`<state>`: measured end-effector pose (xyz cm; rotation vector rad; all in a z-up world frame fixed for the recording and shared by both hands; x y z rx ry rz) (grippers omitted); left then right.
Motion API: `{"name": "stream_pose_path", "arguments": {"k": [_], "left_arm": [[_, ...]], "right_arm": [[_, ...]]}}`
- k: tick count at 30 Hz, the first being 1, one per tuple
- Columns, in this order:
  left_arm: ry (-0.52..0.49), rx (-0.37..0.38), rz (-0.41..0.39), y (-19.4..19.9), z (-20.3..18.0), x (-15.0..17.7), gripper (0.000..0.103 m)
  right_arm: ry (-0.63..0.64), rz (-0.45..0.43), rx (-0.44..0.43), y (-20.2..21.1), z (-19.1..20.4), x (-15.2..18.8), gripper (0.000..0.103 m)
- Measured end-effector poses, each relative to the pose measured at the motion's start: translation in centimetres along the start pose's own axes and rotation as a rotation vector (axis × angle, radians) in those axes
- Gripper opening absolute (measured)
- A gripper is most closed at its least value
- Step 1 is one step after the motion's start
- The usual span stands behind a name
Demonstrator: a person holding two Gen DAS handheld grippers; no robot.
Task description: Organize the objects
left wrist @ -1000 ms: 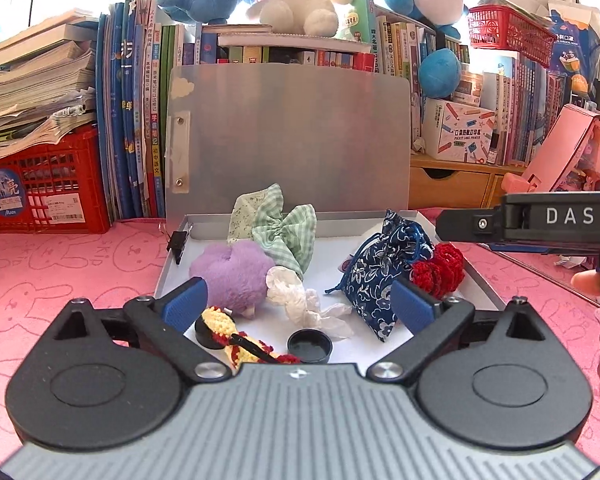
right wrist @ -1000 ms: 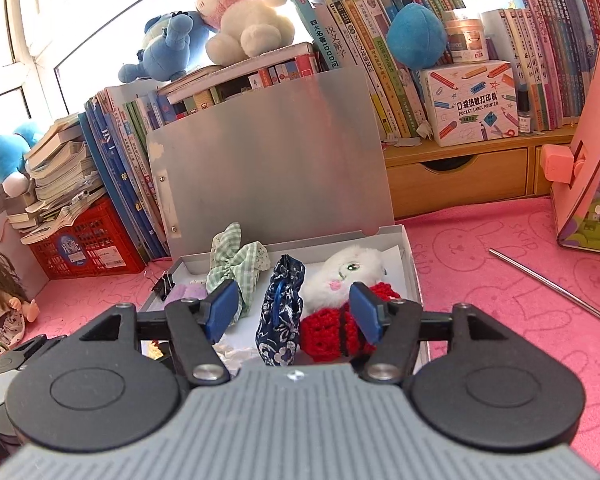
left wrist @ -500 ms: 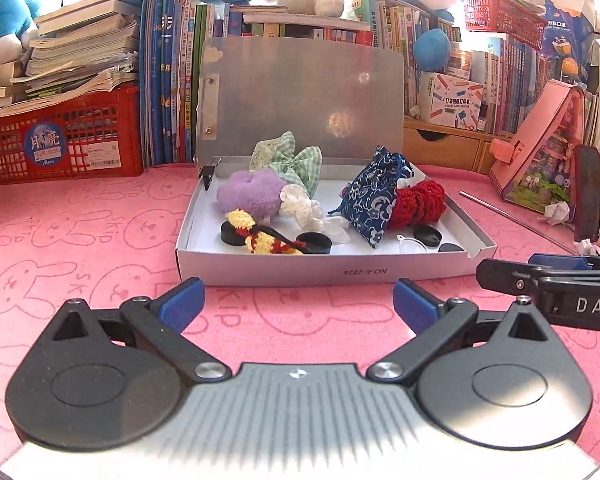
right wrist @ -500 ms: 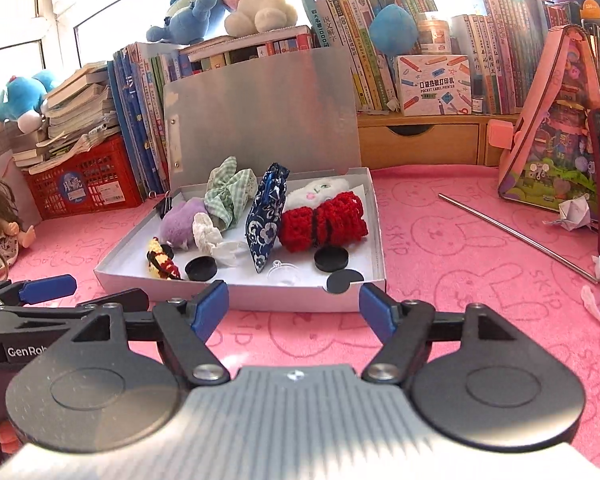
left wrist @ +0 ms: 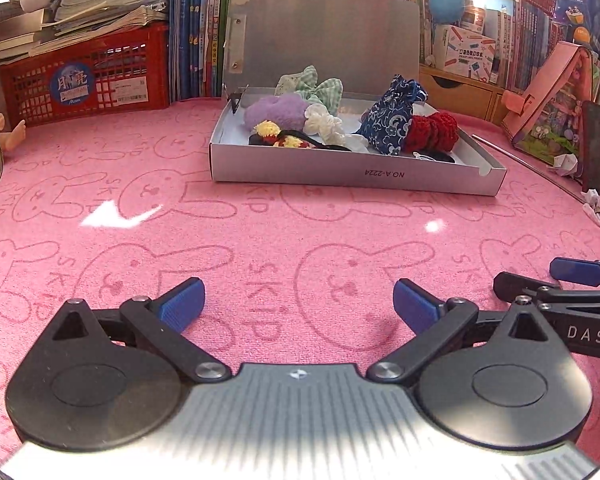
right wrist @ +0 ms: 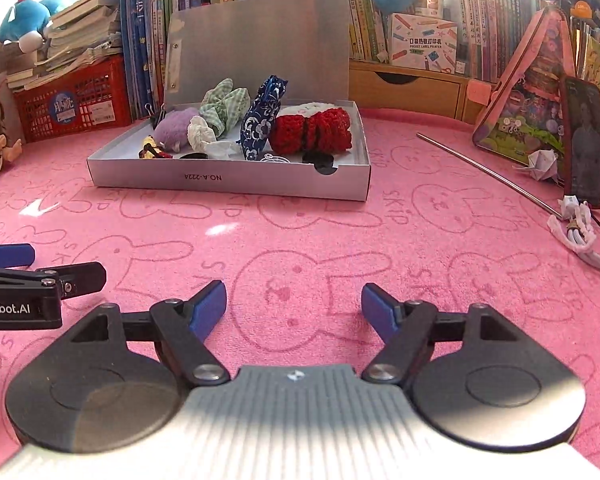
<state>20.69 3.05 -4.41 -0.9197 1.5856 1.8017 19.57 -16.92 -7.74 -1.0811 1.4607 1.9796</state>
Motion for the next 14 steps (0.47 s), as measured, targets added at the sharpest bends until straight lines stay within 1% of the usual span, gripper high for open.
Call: {"name": "stream_pose_path", "arguments": {"k": [14], "left_arm": [[-0.006, -0.005, 0.005, -0.14, -0.12, -0.05, 0.102]], "right_arm": [[-0.009, 0.012, -0.004, -0.27, -0.05, 0.18, 0.092]]}}
Point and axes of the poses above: each gripper's, at about its wrist camera, not at the fingertips, and y roughly against the way its jaws point, z to its left, x to its underside, the point moved 9 cm from there along -y, roughly the way its jaws point, and after that the axes turned 12 degrees about -x, right-handed, at the moved point
